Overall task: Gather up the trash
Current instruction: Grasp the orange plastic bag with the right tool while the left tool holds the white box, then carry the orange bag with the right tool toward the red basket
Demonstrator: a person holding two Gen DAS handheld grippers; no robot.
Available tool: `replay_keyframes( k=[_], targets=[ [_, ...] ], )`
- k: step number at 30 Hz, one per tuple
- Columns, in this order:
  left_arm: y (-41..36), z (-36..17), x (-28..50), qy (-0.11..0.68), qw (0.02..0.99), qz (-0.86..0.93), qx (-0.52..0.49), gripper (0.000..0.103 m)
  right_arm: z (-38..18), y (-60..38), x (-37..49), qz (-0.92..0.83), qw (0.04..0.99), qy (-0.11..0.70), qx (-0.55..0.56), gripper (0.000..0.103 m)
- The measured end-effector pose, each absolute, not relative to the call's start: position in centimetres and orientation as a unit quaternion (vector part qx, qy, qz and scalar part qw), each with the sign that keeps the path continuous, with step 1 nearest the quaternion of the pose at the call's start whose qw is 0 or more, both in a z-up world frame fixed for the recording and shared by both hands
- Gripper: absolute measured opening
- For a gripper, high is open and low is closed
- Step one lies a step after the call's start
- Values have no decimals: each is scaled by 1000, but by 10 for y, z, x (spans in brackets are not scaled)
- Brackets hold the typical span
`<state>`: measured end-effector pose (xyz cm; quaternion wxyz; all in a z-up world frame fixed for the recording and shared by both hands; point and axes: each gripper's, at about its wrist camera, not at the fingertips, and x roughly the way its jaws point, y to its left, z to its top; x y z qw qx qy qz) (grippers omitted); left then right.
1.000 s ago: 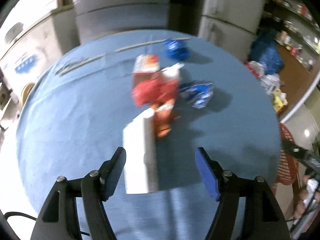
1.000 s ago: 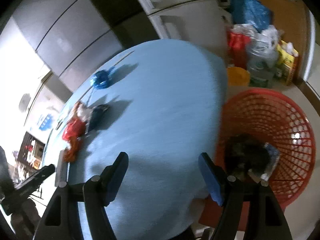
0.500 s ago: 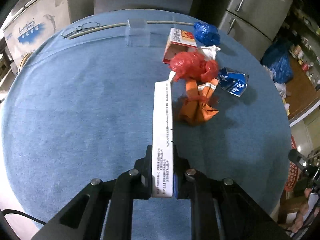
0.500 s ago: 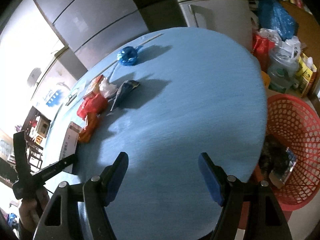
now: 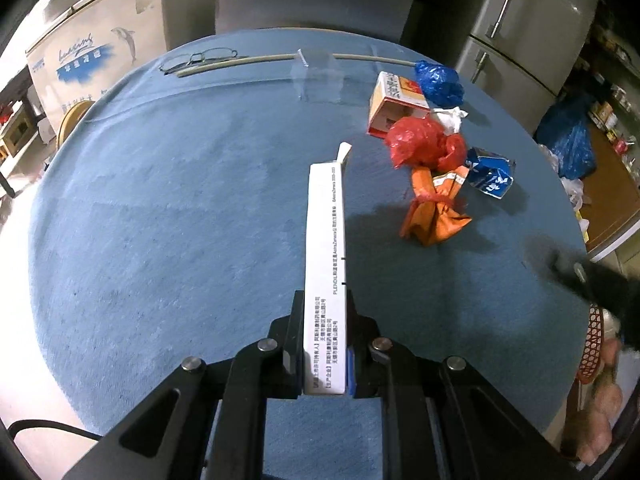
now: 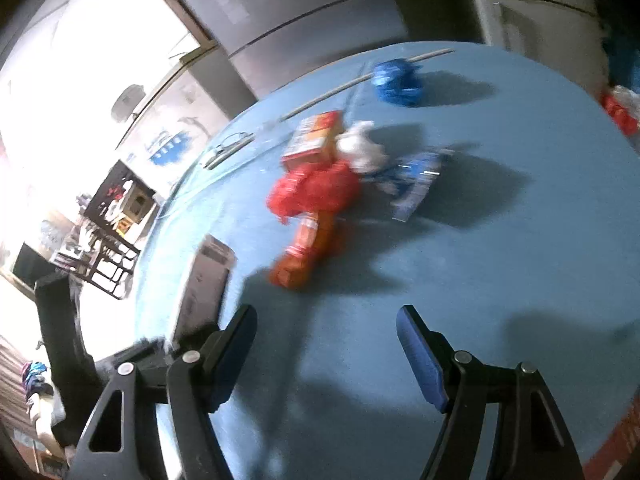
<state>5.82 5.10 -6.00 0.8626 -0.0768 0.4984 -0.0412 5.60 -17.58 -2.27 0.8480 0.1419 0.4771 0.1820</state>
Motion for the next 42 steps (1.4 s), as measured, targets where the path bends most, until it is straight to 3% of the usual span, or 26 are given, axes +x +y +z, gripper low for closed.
replay_keyframes(
  k=[3,5,9,11,15,42],
  targets=[
    [54,-62,55,499,862,-41,-80,15,-26,-159,75,177,848,480,142,72],
    [56,-63,54,499,861,-42,-81,15,-30,-147,88,171,847,486,134,63],
    [57,-63,55,500,861,-41,-83,15,-48,-130,109,155,837,511,121,54],
    [56,-63,56,500,861,-41,-82,15,-56,-128,113,150,835,516,121,40],
    [58,-64,57,503,860,-37,-81,15,-56,-129,112,155,840,507,115,34],
    [22,-48,55,498,866,-33,-35,15,-44,-238,28,109,858,471,176,33]
  ],
)
